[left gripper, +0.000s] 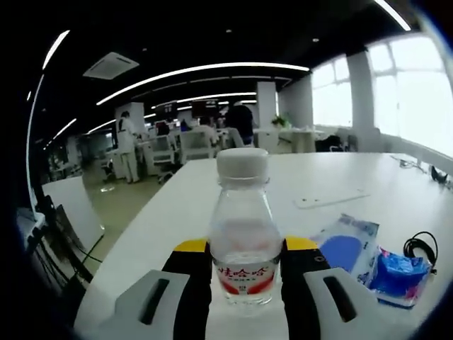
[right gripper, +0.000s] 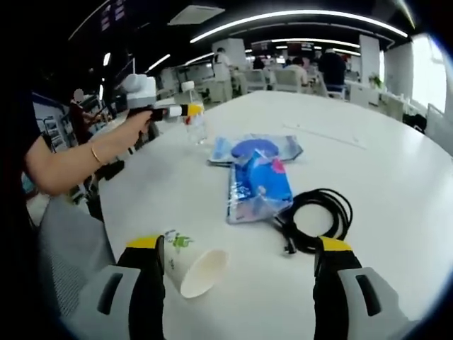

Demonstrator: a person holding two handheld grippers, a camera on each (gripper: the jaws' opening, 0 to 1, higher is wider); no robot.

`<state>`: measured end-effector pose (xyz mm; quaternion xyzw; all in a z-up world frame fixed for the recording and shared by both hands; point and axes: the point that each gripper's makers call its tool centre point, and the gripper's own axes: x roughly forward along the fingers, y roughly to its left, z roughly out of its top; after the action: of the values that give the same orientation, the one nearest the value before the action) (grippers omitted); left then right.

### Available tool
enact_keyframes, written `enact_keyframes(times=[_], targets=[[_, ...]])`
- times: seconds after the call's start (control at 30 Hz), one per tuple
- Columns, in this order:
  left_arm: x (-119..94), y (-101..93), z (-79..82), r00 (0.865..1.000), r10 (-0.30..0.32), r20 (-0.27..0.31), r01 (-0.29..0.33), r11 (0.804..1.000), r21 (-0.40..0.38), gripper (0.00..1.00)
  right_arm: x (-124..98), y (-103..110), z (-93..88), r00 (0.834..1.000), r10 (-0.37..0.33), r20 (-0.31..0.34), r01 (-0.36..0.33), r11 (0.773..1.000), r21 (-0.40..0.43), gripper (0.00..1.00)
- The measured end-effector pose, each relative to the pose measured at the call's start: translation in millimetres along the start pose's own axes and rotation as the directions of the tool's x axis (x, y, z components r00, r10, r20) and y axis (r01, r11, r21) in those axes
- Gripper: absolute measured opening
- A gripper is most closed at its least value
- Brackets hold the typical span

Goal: Arrange the tabletop items into an orderly group along one side of the table until the central work area is clear of visible clutter.

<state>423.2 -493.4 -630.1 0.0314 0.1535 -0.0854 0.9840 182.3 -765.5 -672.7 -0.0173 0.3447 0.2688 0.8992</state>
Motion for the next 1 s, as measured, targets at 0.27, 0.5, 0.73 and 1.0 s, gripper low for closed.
enact_keyframes(times=[0.27, 0.5, 0.73, 1.0], targets=[[19.6, 3.2, 4.0, 1.000, 0.002, 0.018, -0.002, 1.000, 0.001, 0.35, 4.6, -11.9, -3.3, 0.999, -0.031, -0.010, 0.031, 0.999, 0.026, 0.85], [30.2, 6.0, 7.5, 0.999, 0.007, 0.038, -0.007, 1.000, 0.010, 0.35, 8.6, -8.1, -1.9, 1.000, -0.022, -0.019, 0.022, 1.000, 0.012, 0.86], [35.4, 8.0, 4.6, 0.999, 0.004, 0.033, -0.004, 1.000, -0.003, 0.35, 9.9, -8.8, -3.8, 0.999, -0.026, -0.032, 0.026, 1.000, 0.002, 0.86], [36.8, 6.2, 0.8, 0.999, 0.000, 0.035, 0.000, 1.000, -0.013, 0.35, 8.1, -13.1, -5.5, 0.998, -0.043, -0.037, 0.043, 0.999, 0.006, 0.85]])
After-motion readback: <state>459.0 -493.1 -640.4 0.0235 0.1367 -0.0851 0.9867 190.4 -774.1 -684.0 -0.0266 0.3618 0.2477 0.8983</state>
